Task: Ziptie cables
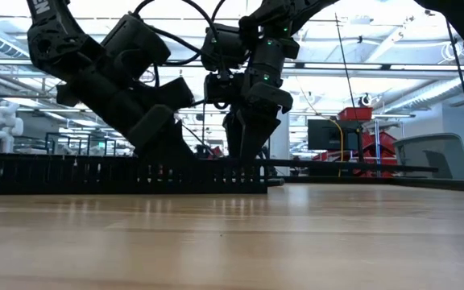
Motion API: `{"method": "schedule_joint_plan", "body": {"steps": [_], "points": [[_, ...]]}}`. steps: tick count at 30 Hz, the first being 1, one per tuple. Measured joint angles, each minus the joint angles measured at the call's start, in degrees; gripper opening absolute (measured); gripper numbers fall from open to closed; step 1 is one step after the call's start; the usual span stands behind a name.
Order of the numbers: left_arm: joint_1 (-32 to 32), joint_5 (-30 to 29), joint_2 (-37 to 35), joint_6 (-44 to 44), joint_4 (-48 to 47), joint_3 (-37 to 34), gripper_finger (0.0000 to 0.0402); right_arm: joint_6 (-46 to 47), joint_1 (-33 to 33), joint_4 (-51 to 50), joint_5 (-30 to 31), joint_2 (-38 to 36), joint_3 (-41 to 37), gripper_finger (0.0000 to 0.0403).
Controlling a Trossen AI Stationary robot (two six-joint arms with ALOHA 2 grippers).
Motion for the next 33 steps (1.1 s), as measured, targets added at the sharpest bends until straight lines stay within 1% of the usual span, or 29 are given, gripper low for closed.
{"method": "schedule_joint_plan", "body": {"steps": [8, 11, 15, 17, 19, 21, 24, 29, 33], "points": [[0.0, -0.2, 0.0, 0.4, 0.9, 0.0, 0.0400, 0.0, 0.0, 0.0, 0.0, 0.0, 0.0, 0.0244], [0.0, -0.8, 0.0, 2.9, 0.9, 0.0, 0.0400, 0.1, 0.0, 0.0, 0.0, 0.0, 0.0, 0.0244], [0.0, -1.6, -0.5, 3.5, 0.3, 0.0, 0.0400, 0.1, 0.0, 0.0, 0.0, 0.0, 0.0, 0.0244], [0.0, -3.8, -2.3, 4.3, -1.3, 0.0, 0.0400, 0.1, 0.0, -0.1, 0.0, 0.0, 0.0, 0.0244], [0.0, -7.9, -4.4, 4.4, -2.8, 0.1, 0.0400, 0.1, 0.0, -0.1, 0.0, 0.0, 0.0, 0.0244], [0.4, -9.0, -6.5, 4.5, -4.6, 0.1, 0.0400, 0.2, 0.0, -0.1, 0.2, 0.0, 0.0, 0.0244], [0.9, -7.8, -7.1, 4.3, -4.1, 0.1, 0.0400, -0.4, 0.0, -0.1, 0.1, 0.0, 0.0, 0.0244], [0.7, -2.9, -5.2, 2.0, -4.4, 0.1, 0.0400, -0.9, 0.0, -0.1, 0.1, 0.0, 0.0, 0.0244], [0.9, -2.7, -4.9, 1.7, -3.2, 0.1, 0.0400, -0.9, 0.0, 0.0, 0.0, 0.0, 0.0, 0.0244]]}}
